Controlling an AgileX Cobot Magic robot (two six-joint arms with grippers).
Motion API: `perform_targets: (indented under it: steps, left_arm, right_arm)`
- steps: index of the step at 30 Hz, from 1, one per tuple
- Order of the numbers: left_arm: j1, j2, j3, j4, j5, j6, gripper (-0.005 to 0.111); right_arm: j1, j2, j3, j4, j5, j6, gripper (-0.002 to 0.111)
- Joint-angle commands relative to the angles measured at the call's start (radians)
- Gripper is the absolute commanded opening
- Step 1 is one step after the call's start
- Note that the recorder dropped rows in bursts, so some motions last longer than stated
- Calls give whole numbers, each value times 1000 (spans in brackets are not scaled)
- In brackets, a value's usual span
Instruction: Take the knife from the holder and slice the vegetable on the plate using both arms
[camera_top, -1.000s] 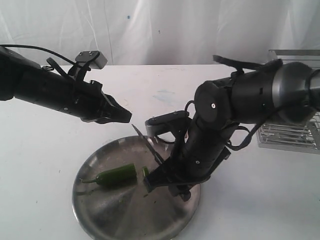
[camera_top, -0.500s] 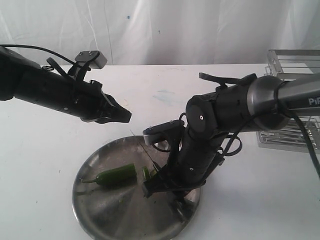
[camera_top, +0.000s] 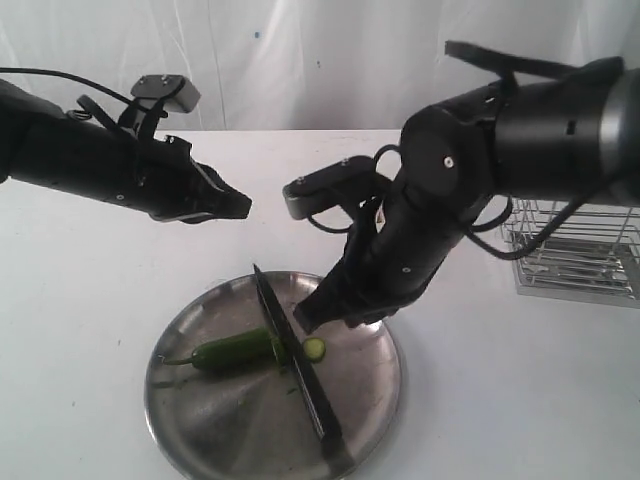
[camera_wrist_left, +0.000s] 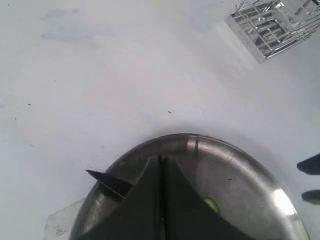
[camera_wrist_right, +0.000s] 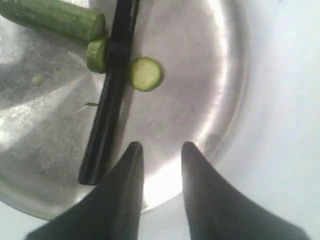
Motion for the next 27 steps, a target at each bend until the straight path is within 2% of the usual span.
perform_targets:
  steps: [1, 5, 6, 8, 13, 16, 18, 21, 23, 25, 27]
  left_arm:
    - [-3, -86, -4, 149, 3, -115, 0]
    - [44, -153, 49, 481, -43, -412, 0]
    - [75, -167, 71, 558, -46, -502, 0]
    - [151, -192, 126, 659, -41, -669, 0]
    - [413, -317, 321, 656, -71, -815, 0]
    - [513, -461, 464, 574, -190, -830, 0]
    - [533, -583, 557, 560, -274, -831, 0]
    - [522, -752, 655, 554, -320, -838, 0]
    - [514, -867, 687, 554, -342, -838, 0]
    - [510, -989, 708, 554, -369, -838, 0]
    - [510, -1077, 711, 554, -332, -838, 0]
  right_arm:
    - [-36, -36, -5, -178, 13, 85, 23]
    - [-103, -10, -5, -274, -35, 118, 5]
    - [-118, -5, -5, -274, -50, 118, 0]
    - [-154, -3, -5, -270, -76, 118, 0]
    - [-213, -63, -3, -209, -91, 118, 0]
    - [-234, -149, 35, -166, -219, 116, 0]
    - [-256, -210, 73, -166, -325, 116, 0]
    - [-297, -276, 111, -169, -391, 127, 0]
    - [-319, -332, 141, -169, -402, 169, 0]
    - [-334, -412, 188, -169, -492, 218, 0]
    - [-339, -503, 234, -171, -565, 221, 0]
